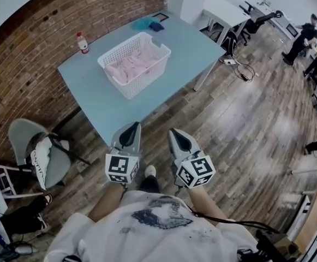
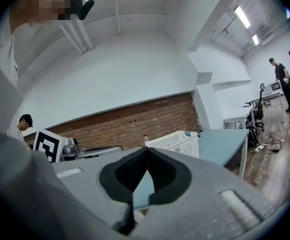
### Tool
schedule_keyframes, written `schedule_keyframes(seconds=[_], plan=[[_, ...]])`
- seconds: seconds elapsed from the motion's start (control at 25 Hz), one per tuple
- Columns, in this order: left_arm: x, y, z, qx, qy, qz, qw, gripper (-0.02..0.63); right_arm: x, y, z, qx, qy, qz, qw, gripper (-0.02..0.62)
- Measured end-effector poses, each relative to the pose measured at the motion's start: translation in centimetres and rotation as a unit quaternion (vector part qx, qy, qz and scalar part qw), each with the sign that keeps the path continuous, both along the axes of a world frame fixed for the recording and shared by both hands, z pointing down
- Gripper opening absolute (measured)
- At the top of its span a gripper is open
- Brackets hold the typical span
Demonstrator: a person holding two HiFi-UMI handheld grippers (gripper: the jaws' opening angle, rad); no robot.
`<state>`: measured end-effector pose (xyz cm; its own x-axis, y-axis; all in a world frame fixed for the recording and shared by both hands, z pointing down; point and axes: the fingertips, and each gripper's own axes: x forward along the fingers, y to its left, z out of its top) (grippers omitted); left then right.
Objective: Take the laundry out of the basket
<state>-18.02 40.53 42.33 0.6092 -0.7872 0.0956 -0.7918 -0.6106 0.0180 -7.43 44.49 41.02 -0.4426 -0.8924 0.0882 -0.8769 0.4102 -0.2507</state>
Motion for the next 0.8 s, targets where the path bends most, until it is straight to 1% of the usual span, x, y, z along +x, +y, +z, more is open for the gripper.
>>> schedule_keyframes(seconds=[0.24, 0.6, 0.8], plan=[[-1.0, -6.8, -0.8, 0.002, 0.005, -0.017, 0.9998, -0.011, -1.3, -7.5, -1.0, 0.003, 0.007, -0.022, 1.0, -0.003], [-2.8, -12.8, -1.0, 0.0, 0.009, -0.056, 0.9984, -0.011, -2.8, -14.1, -1.0, 0.005, 0.008, -0.06, 0.998, -0.002], [-2.9, -17.1, -0.8, 0.003, 0.003, -0.086, 0.9963, -0.011, -2.5, -19.5, -1.3, 0.016, 0.007, -0.089, 0.996, -0.003]])
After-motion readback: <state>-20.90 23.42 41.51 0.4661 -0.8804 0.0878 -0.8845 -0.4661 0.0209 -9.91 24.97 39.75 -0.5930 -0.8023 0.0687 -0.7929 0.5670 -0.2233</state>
